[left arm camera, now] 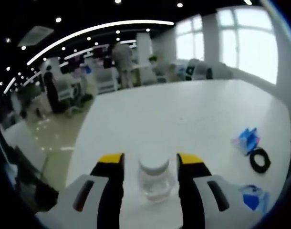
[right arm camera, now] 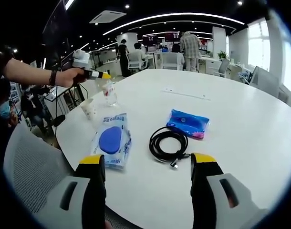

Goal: Arrange the tabletop items into an orderly group along one side of the table until the central work area is clear of visible clutter.

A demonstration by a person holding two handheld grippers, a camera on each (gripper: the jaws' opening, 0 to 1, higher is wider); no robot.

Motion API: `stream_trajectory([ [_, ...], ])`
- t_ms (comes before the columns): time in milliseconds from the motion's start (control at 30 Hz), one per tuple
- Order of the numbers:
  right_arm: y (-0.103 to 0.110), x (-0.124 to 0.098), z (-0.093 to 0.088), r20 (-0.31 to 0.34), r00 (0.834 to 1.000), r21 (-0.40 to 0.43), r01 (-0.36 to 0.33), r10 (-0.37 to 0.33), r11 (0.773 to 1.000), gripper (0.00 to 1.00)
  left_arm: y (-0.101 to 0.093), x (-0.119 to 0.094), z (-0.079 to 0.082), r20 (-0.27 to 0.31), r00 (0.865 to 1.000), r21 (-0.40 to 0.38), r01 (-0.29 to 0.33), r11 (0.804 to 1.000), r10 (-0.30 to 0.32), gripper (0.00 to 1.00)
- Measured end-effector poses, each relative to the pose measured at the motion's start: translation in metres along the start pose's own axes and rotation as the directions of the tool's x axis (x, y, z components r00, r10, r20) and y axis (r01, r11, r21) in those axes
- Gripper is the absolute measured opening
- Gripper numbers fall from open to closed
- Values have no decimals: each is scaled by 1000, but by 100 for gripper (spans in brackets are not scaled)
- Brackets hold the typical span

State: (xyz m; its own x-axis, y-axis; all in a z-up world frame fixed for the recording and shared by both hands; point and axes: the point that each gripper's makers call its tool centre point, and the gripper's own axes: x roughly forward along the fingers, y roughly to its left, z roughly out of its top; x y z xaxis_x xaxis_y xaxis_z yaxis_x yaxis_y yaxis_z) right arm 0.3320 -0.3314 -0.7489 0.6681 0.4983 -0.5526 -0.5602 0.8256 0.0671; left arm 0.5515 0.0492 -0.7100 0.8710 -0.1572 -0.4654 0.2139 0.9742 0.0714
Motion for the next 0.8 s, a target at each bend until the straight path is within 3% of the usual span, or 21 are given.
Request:
stream_trajectory([
  [300, 2, 1, 1, -1, 1000, -7, -7, 7, 1000, 73, -2, -5, 0, 0, 1000, 4, 19, 1000, -19, 48],
  [367, 2, 0, 1, -2, 1000, -8, -6, 6, 1000, 73, -5, -9, 0, 0, 999, -22, 37, 999, -37, 54],
  [600, 3, 1, 0, -2, 1000, -10, -13, 13, 1000, 72, -9, -33, -4, 19, 998, -13, 55, 998, -54, 58],
  [800, 4, 1, 1, -1, 1000, -11, -14, 14, 1000, 73, -11, -49, -18, 7, 998, -2, 69, 998, -69, 61],
])
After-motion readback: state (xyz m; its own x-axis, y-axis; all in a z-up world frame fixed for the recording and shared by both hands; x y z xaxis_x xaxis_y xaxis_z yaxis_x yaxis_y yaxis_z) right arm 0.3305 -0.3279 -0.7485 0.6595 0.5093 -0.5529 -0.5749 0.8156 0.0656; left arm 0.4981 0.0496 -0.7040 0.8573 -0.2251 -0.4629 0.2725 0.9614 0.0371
